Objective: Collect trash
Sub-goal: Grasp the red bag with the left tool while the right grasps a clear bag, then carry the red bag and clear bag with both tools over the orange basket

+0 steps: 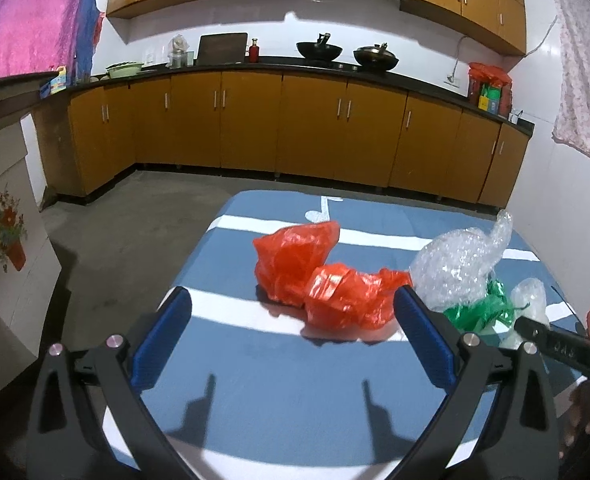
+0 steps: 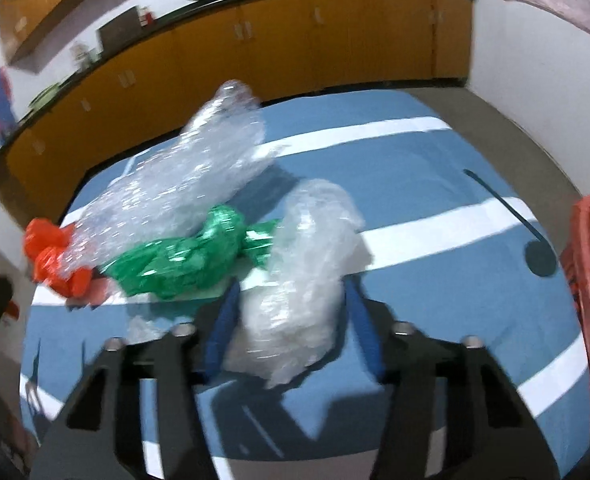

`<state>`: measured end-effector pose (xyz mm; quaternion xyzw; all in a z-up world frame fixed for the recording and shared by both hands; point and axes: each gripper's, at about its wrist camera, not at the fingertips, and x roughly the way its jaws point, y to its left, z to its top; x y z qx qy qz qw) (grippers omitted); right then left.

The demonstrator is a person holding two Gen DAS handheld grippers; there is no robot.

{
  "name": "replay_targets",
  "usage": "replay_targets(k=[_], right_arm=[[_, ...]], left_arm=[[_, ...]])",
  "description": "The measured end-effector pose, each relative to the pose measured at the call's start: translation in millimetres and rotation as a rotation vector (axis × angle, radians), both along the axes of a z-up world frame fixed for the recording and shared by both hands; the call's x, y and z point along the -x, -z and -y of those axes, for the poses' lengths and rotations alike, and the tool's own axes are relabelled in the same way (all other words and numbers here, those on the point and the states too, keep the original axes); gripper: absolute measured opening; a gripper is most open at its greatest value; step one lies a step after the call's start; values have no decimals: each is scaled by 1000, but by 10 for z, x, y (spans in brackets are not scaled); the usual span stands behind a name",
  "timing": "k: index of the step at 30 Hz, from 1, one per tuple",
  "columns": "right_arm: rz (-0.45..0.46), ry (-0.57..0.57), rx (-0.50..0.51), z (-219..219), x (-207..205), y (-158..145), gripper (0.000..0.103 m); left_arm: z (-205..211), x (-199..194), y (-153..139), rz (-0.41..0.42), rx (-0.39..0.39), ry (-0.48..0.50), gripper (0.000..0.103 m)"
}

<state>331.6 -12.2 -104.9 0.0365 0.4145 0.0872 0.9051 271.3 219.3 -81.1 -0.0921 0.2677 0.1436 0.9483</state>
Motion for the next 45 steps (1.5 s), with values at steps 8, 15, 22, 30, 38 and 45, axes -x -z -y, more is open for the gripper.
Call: replay_targets(k=[8,15,22,30,38,45], right_arm=[[45,2,26,118,145,-69,39],[48,32,14,351,219,-88,38],[74,8,42,338,265,-93,38],[74,22,30,454,313,-109,39],[112,39,12,549,467,-270,38],[171,56,17,681,690,-469,38]], left_arm=[[-14,-308,-3,-41,-19,-19,99],[-144,-601,121,-138,39,-34,99],[-102,-897,338,-239,80,12,82],[20,-936,352,-234,82,86,42],[28,-623,192,-193,100,90,41],[242,-249,-179,-121,82,142,41]])
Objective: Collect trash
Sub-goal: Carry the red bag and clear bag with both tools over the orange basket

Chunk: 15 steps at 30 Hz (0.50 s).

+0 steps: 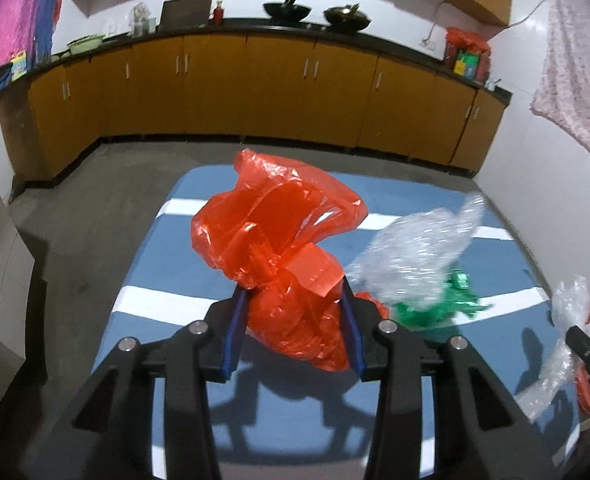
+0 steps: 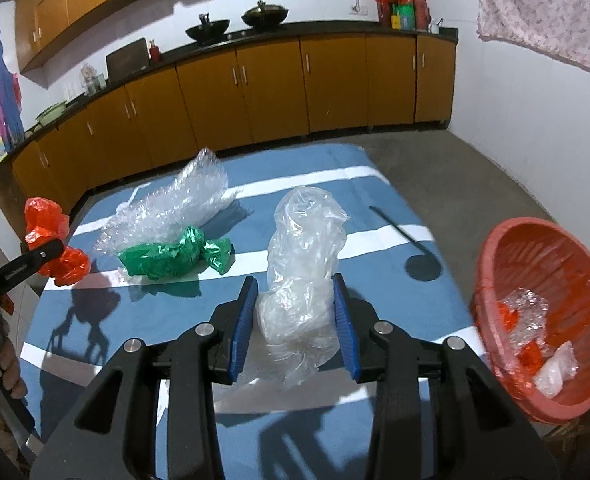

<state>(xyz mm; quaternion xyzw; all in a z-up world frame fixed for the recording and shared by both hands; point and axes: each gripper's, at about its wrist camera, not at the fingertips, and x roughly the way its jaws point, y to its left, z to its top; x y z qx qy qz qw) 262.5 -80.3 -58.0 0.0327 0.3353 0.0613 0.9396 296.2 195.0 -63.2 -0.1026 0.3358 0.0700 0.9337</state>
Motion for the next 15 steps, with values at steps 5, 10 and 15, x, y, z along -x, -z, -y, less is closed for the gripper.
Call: replay_targets(k=[5,10,15], right_arm=[[35,28,-8,144,172,-139,38],[71,67,-15,357,349,-283,38],[106,117,-6,603,506,-409,38]], left_arm=[[209,240,-216,40,3,46,41],[510,412,-412,71,-1,117,41],[837,495,-554,94,4,187,41]])
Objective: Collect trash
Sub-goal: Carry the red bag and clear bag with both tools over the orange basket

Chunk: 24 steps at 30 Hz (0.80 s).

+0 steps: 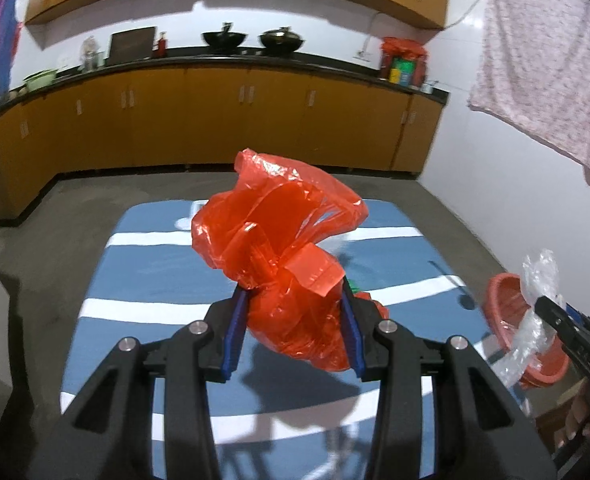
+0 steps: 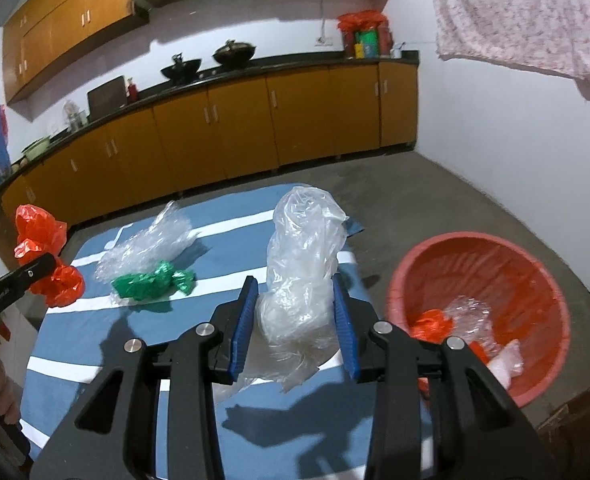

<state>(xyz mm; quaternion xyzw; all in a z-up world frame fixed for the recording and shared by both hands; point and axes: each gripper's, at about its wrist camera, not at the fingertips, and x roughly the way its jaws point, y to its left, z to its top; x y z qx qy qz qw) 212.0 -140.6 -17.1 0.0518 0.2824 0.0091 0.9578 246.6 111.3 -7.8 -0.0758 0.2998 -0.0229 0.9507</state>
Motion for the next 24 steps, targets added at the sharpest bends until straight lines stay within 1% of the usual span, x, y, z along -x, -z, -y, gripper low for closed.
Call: replay_targets(k=[8,18,24], right_arm=[[37,75,41,404,182,-91,38],[53,181,62,954,318,-105,38],[61,241,80,1188,351,-99,38]], left_arm=[[568,49,-107,21,-6,110,41],[1297,28,-64,11,-5,249,41],[1754,-3,-30,5,4,337,41]])
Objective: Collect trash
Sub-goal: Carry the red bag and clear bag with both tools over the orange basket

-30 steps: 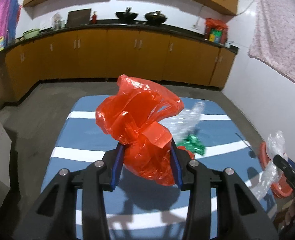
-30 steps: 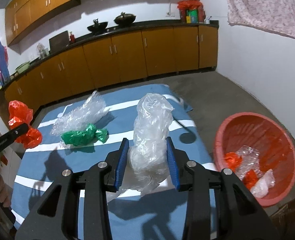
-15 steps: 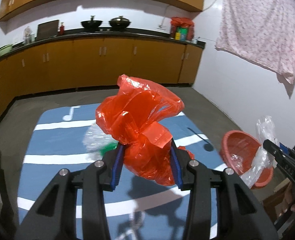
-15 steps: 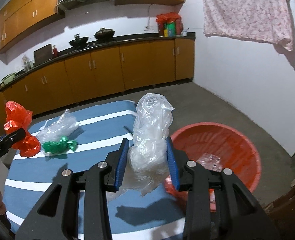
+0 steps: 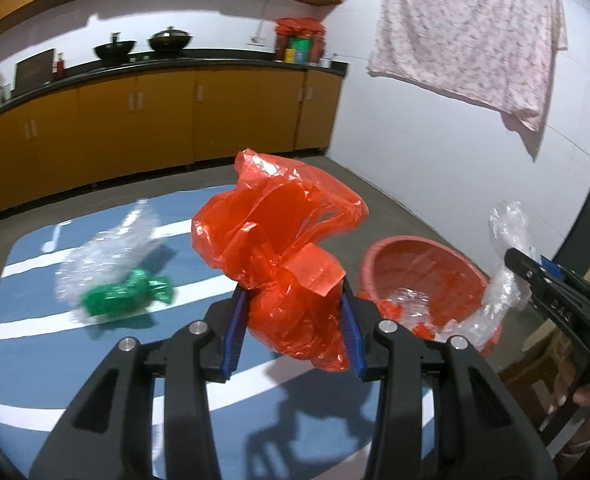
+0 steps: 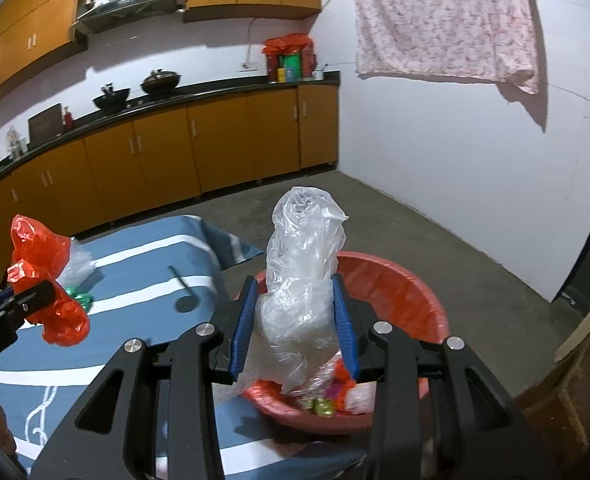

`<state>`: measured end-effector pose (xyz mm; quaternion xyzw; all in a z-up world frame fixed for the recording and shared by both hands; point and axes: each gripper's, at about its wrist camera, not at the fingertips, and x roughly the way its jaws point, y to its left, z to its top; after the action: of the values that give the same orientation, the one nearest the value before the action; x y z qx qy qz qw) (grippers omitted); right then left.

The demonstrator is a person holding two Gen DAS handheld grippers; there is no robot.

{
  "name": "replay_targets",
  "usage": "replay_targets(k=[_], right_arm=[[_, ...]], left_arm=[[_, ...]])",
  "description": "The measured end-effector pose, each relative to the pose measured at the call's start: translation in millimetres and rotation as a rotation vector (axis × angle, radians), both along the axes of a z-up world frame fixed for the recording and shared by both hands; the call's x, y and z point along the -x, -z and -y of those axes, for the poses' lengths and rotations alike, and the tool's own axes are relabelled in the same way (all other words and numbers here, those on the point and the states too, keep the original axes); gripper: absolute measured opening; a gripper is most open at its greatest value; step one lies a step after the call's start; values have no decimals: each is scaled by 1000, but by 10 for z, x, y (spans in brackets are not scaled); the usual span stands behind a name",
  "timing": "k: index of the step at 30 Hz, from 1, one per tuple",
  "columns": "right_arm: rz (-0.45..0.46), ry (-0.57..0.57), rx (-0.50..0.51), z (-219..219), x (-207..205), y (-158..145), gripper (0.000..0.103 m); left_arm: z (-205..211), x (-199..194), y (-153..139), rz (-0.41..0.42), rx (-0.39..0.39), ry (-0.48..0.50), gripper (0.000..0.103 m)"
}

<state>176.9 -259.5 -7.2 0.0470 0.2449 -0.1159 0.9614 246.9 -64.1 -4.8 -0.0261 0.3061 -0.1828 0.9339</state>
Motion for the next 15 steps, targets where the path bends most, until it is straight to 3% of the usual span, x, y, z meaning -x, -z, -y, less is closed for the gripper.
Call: replay_targets(k=[15], right_arm=[[-9,101,51,509,-77,100,38]], left_arm=[[853,-180,189,-30,-2,167,41]])
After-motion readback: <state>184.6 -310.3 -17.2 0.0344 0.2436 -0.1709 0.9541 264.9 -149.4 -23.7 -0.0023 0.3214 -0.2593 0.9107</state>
